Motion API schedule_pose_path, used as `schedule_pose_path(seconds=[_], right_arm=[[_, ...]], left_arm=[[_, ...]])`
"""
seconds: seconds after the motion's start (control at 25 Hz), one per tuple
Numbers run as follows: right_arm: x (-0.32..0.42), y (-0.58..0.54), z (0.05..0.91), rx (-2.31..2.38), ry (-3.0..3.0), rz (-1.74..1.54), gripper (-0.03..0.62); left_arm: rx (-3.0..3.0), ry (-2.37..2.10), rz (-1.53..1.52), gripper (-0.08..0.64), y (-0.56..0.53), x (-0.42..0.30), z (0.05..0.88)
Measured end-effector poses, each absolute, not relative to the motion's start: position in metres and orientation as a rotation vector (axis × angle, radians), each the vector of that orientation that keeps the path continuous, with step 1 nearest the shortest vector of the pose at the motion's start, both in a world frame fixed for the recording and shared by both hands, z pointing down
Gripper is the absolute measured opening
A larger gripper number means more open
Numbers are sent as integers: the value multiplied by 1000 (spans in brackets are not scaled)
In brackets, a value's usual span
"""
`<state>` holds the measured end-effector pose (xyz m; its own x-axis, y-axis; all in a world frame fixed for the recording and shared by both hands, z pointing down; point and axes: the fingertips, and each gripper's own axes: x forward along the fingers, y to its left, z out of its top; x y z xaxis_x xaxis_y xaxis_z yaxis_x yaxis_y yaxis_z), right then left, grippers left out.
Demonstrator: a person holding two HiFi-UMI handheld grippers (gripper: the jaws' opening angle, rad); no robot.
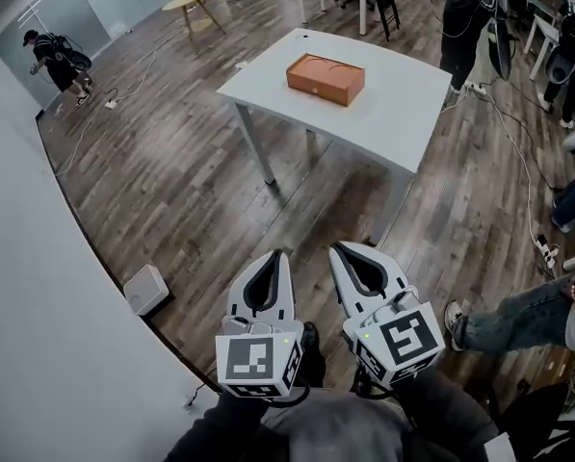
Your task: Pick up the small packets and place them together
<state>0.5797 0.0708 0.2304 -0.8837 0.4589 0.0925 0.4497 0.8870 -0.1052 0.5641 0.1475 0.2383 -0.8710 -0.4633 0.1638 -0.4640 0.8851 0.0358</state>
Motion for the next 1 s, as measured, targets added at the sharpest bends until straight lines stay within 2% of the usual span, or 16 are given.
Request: schedule_pose_path(seconds=[0.28, 1.0], right_arm=[[512, 111, 227, -704, -2925, 91, -2], [425, 146, 214, -685, -2975, 18, -2]], left_arm=[[720, -2885, -34, -3, 187, 496, 235], [768, -2905, -37, -3, 223, 412, 232]])
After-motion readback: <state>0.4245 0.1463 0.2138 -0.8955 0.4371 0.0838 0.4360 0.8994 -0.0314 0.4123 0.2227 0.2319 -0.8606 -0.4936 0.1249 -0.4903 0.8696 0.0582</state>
